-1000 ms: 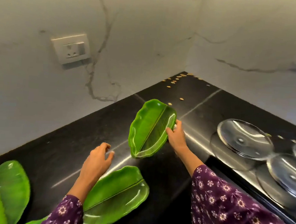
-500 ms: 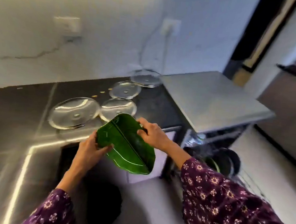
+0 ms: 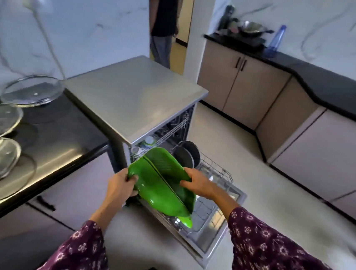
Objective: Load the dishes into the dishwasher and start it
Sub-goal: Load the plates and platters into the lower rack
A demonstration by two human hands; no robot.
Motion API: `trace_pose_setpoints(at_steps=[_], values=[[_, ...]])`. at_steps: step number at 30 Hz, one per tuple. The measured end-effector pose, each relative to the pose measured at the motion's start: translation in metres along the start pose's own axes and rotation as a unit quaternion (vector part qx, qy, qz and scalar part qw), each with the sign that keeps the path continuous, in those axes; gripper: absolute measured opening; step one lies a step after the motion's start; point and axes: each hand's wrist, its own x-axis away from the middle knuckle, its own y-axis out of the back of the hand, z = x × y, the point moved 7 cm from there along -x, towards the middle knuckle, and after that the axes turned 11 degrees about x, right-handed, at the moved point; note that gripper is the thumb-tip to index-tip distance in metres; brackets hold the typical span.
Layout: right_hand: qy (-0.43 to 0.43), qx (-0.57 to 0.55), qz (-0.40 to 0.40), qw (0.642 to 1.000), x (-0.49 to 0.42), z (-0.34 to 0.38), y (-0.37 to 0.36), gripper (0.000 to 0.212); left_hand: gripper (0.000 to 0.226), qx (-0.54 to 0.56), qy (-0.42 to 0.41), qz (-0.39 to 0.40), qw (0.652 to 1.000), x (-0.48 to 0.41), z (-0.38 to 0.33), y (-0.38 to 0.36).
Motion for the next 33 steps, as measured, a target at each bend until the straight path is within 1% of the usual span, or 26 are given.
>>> trace_pose_setpoints(at_steps=[2,3,6,8,12,15,18,21,24,27,30,33], values=[[-0.022,0.004,-0.007,1.000,0.004,-0.021,0.002,0.026,0.009,-0.024,0.021,0.037,0.999,-0.012,0.007,-0.021],[-0.034,0.007,-0.006,0.999,0.002,-0.033,0.002,0.025,0.015,-0.051,0.026,0.053,0.997,-0.019,0.009,-0.031],[-0.073,0.019,-0.017,0.997,-0.007,-0.060,0.005,0.022,0.035,-0.163,-0.004,0.090,0.983,-0.040,0.001,-0.052],[-0.104,0.025,-0.029,0.994,-0.015,-0.076,0.008,0.025,0.042,-0.172,-0.021,0.108,0.979,-0.054,-0.011,-0.064],[-0.193,0.044,-0.058,0.978,-0.040,-0.112,0.015,0.029,0.040,-0.208,-0.071,0.146,0.965,-0.092,-0.033,-0.078],[-0.243,0.078,-0.067,0.965,-0.067,-0.129,0.021,0.037,0.037,-0.261,-0.135,0.163,0.942,-0.125,-0.047,-0.087],[-0.272,0.117,-0.070,0.953,-0.092,-0.145,0.025,0.041,0.035,-0.281,-0.183,0.167,0.927,-0.155,-0.062,-0.099],[-0.287,0.126,-0.075,0.947,-0.116,-0.166,0.025,0.046,0.032,-0.306,-0.229,0.163,0.910,-0.184,-0.076,-0.114],[-0.303,0.166,-0.060,0.936,-0.134,-0.187,0.026,0.050,0.031,-0.319,-0.268,0.150,0.897,-0.214,-0.088,-0.134],[-0.318,0.187,-0.048,0.928,-0.159,-0.212,0.021,0.049,0.031,-0.325,-0.307,0.129,0.885,-0.241,-0.099,-0.158],[-0.299,0.204,-0.035,0.932,-0.199,-0.243,0.007,0.044,0.031,-0.338,-0.375,0.087,0.859,-0.266,-0.108,-0.178],[-0.279,0.220,-0.029,0.934,-0.237,-0.271,-0.009,0.039,0.035,-0.368,-0.392,0.057,0.841,-0.292,-0.102,-0.192]])
